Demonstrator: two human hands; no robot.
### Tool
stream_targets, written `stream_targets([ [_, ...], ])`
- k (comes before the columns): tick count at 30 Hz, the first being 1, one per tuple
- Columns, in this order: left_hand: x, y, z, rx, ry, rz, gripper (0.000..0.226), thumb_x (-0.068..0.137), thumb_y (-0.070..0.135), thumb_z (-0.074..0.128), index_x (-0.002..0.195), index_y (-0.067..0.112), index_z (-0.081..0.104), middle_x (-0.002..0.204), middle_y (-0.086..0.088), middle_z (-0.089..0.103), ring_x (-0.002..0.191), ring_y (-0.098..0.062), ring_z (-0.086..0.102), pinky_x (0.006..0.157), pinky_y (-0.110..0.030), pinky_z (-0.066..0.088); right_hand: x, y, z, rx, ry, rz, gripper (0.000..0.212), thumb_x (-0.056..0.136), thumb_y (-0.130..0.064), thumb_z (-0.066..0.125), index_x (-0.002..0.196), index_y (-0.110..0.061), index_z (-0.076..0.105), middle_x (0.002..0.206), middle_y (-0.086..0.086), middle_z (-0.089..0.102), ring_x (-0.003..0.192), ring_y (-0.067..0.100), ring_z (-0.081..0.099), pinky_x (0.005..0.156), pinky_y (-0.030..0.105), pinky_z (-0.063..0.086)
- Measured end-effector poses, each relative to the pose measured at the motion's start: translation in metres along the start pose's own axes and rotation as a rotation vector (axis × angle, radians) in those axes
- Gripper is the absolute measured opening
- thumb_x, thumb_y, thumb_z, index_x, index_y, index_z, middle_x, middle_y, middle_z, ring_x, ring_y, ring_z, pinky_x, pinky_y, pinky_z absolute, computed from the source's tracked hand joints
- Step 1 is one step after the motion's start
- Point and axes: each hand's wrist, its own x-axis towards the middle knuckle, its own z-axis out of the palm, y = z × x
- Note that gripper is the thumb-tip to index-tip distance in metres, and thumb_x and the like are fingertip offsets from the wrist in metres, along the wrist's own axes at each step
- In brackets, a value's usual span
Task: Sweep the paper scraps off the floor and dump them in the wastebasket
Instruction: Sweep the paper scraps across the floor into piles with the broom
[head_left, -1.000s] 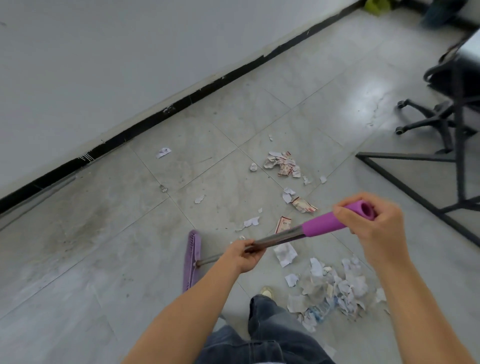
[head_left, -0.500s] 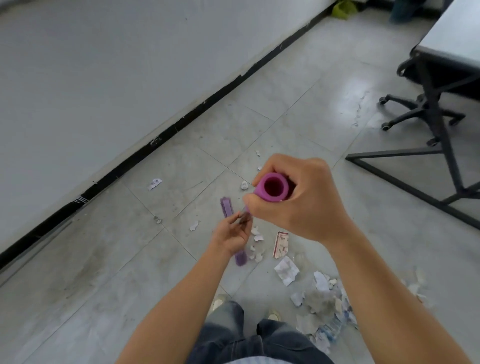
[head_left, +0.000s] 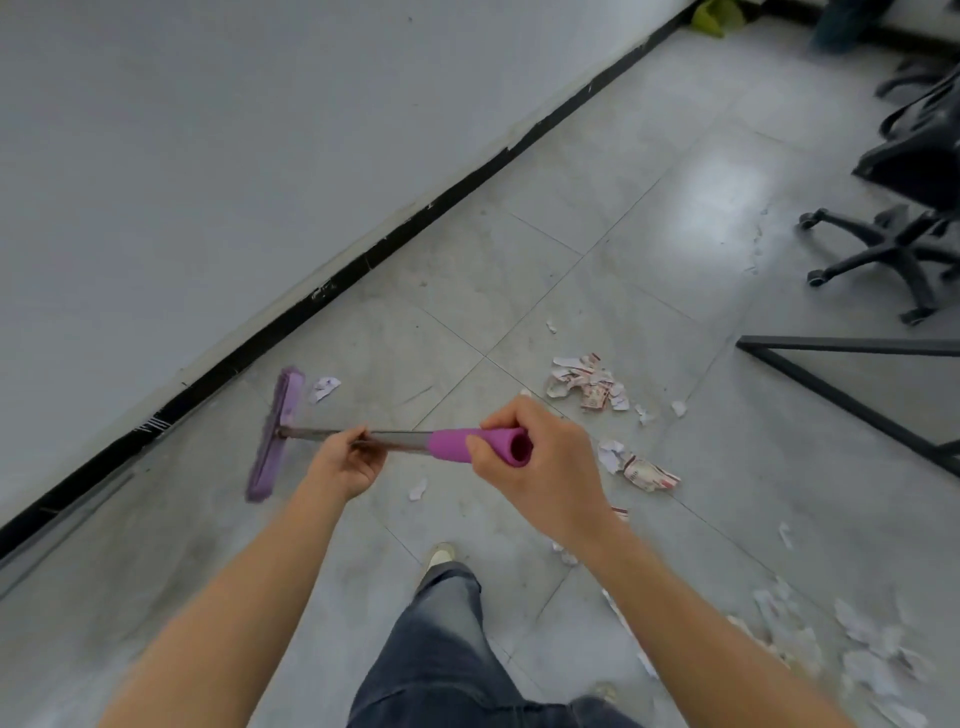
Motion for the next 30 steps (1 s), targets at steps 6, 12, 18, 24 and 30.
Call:
stream_targets([
  [6, 0.088, 0.101, -0.023, 0.203, 0.145, -0.035, 0.031, 0.101, 0.01, 0.037, 0.072, 0.005, 0.045, 0.033, -0.003, 0.056, 0.025, -0.009, 0.054, 0.031, -0.014, 0.045, 0.055, -0.014, 0.119, -0.076, -0.117, 0.304, 0.025, 0.089, -0.035, 0.054, 0.102, -0.014, 0.056, 0.065, -0.011, 0.049, 0.054, 0.007, 0.043, 0.054, 0.021, 0.039],
  [12, 0.144, 0.101, -0.03, 0.413, 0.21, -0.158, 0.03, 0.101, 0.01, 0.038, 0.072, 0.004, 0.043, 0.057, -0.01, 0.058, 0.052, -0.017, 0.057, 0.075, -0.023, 0.055, 0.067, -0.009, 0.158, -0.149, -0.196, 0.461, 0.014, 0.091, -0.035, 0.049, 0.095, -0.021, 0.046, 0.073, -0.004, 0.053, 0.053, 0.01, 0.042, 0.048, 0.015, 0.029],
  [18, 0.132, 0.066, -0.013, 0.454, 0.138, -0.296, 0.028, 0.101, 0.005, 0.037, 0.075, -0.002, 0.044, 0.069, -0.017, 0.054, 0.061, -0.024, 0.054, 0.047, -0.029, 0.057, 0.044, 0.017, 0.117, -0.222, -0.128, 0.607, 0.013, 0.086, -0.032, 0.057, 0.095, -0.022, 0.056, 0.062, -0.017, 0.049, 0.053, 0.003, 0.045, 0.052, 0.016, 0.035],
  [24, 0.097, 0.011, 0.01, 0.429, 0.057, -0.402, 0.028, 0.101, 0.006, 0.039, 0.075, -0.001, 0.045, 0.065, -0.018, 0.059, 0.067, -0.025, 0.053, 0.062, -0.03, 0.059, 0.013, 0.029, 0.065, -0.181, 0.042, 0.677, 0.021, 0.078, -0.021, 0.068, 0.074, -0.034, 0.051, 0.066, -0.015, 0.055, 0.057, 0.007, 0.05, 0.059, 0.026, 0.046],
  [30, 0.045, -0.056, 0.046, 0.397, 0.036, -0.398, 0.028, 0.1, 0.005, 0.04, 0.073, -0.001, 0.044, 0.072, -0.013, 0.047, 0.064, -0.023, 0.047, 0.105, -0.037, 0.038, -0.023, 0.046, 0.001, -0.166, 0.272, 0.599, 0.013, 0.077, -0.011, 0.069, 0.073, -0.02, 0.061, 0.062, -0.011, 0.055, 0.055, 0.008, 0.046, 0.052, 0.018, 0.037],
])
